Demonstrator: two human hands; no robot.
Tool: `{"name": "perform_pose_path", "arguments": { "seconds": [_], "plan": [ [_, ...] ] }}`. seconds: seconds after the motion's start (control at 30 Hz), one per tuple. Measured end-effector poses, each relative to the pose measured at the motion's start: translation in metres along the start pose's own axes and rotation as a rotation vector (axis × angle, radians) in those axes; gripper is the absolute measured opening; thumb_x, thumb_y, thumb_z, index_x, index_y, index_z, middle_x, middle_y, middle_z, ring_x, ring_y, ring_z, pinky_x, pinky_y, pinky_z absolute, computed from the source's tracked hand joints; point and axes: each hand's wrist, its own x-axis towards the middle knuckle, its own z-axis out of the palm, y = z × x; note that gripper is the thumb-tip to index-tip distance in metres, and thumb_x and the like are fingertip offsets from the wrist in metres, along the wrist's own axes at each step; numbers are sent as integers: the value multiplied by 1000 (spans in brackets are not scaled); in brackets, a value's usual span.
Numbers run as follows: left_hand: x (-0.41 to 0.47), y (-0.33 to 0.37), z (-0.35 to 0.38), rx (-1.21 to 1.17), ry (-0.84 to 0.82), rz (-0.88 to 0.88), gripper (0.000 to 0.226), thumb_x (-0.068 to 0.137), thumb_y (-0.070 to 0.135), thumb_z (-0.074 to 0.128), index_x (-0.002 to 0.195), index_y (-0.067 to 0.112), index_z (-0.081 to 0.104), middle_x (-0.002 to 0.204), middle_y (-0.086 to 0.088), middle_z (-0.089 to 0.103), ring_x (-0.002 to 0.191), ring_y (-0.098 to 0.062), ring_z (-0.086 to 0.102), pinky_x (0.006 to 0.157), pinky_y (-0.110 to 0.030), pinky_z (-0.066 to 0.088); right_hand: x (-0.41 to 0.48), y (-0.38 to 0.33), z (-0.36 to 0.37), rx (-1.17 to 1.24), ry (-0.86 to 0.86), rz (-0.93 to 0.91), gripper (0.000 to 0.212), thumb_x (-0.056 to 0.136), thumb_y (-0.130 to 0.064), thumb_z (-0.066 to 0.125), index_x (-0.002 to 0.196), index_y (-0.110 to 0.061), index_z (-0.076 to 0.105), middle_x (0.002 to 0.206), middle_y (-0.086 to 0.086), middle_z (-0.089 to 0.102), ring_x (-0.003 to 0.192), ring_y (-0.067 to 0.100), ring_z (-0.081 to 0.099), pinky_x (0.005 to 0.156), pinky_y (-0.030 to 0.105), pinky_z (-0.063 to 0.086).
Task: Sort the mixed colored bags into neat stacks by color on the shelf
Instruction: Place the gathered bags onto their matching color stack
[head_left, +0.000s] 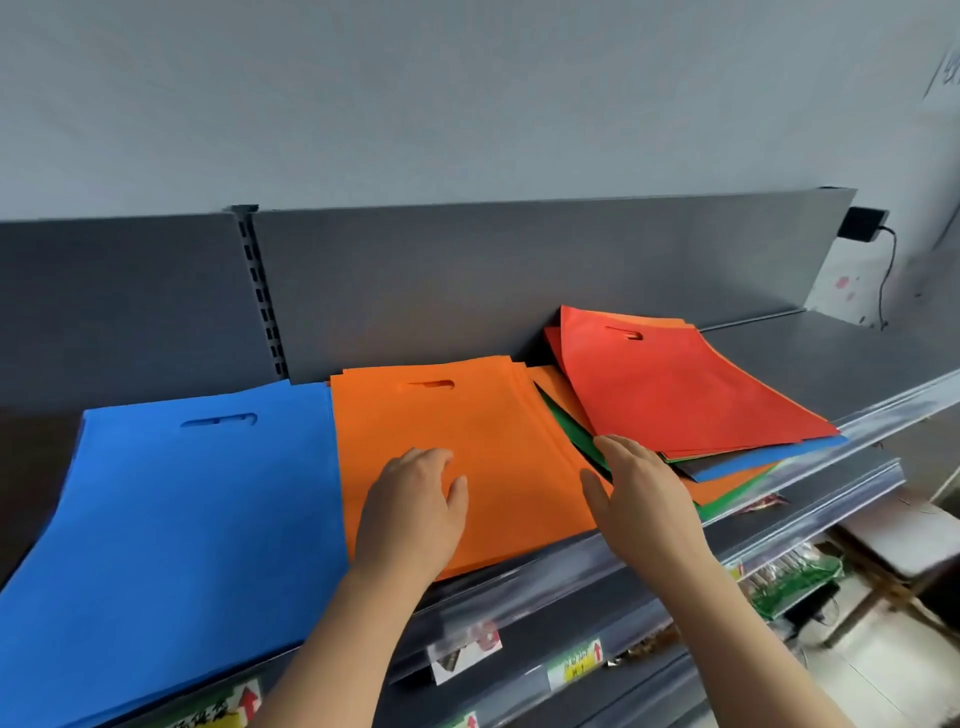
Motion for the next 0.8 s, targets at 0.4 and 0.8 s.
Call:
{"name": "perform_pose_path", "arguments": {
  "seconds": [0.4, 0.8],
  "plan": [
    [78, 65, 77, -3, -86, 88, 37, 96, 32, 48, 129, 17, 57, 125, 3, 58, 116, -15, 51, 93, -25, 41, 61, 99, -6, -90, 1, 121, 43, 95, -32, 50, 132, -11, 50, 135, 3, 53, 126, 21, 47, 102, 29, 36],
    [128, 138, 149, -254, -243, -302, 57, 89, 37, 61, 133, 5, 43, 121, -5, 59, 108, -22, 58, 84, -28, 45, 121, 208, -6, -131, -159, 107, 33, 95, -41, 42, 100, -15, 61, 109, -1, 61, 110, 21, 55, 87, 32, 42]
  ]
}}
